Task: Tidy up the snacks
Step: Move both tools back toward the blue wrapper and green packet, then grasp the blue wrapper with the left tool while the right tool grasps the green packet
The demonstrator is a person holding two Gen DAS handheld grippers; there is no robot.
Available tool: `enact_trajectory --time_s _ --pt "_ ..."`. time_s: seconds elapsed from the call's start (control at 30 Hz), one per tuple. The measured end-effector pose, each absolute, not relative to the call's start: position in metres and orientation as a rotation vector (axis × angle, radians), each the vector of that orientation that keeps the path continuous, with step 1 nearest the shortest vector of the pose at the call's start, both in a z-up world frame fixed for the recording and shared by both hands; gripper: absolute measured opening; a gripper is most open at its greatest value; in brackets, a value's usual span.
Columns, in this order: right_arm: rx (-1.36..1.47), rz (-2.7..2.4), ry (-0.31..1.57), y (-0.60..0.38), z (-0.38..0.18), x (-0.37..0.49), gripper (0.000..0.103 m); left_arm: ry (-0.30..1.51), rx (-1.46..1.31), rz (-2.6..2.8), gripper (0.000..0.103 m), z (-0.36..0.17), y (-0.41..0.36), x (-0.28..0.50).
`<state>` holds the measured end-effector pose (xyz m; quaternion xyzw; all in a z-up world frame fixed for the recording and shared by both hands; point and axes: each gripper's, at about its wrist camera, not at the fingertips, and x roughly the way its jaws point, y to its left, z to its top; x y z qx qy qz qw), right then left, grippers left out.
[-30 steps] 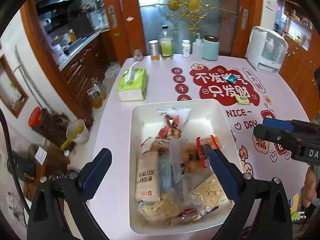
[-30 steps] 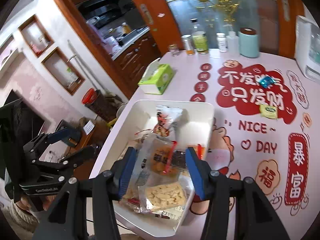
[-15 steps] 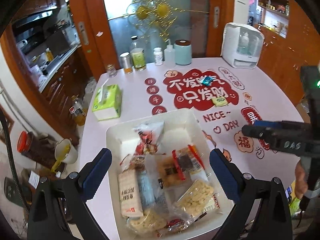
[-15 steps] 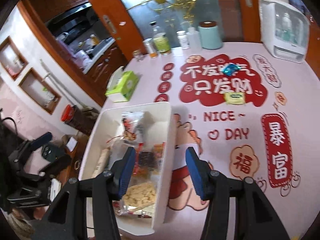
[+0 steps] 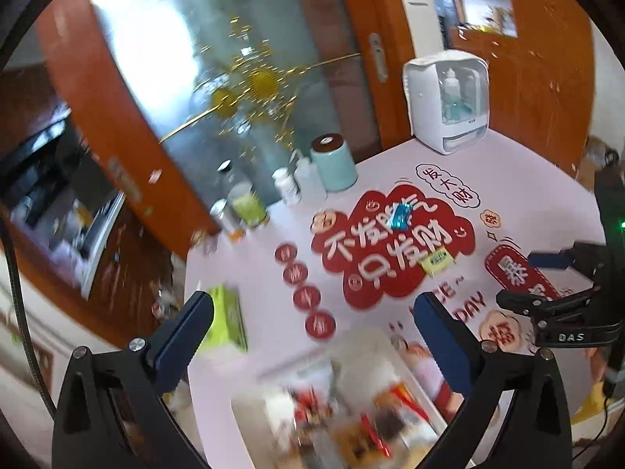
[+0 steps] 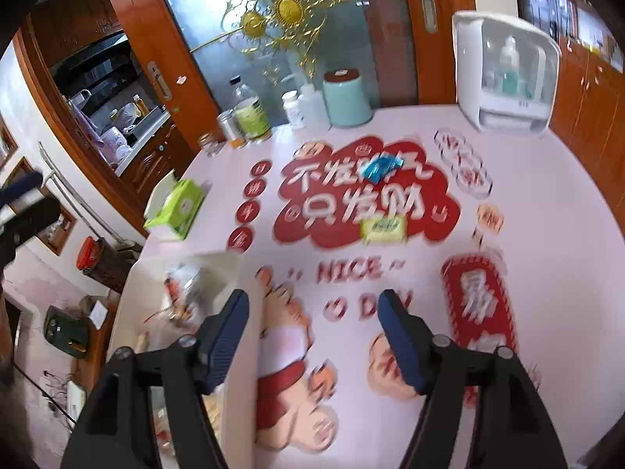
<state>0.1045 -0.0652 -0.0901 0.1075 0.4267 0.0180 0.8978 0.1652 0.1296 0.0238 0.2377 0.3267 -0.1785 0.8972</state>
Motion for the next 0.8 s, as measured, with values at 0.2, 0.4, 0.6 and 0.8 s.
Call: enact_trajectory --time_s 0.2,0.4,0.6,0.8 --pt "0.180 0.049 0.915 -0.104 -0.122 0.174 0.091 0.765 0.502 -0.448 0.102 -0.009 0.089 0.242" --pt "0.217 0.041 1.038 -0.123 -0.193 0.245 0.091 0.878 0.541 -0.447 0.102 -0.067 0.067 0.299" --pt "0.178 0.031 1.160 -0.119 -0.249 0.275 0.091 0.931 0.611 -0.412 0.102 -0.103 0.055 0.328" --pt "0.117 0.007 1.149 -0.124 -0.255 0.273 0.064 0.963 0.602 -0.424 0.102 -0.114 0.035 0.357"
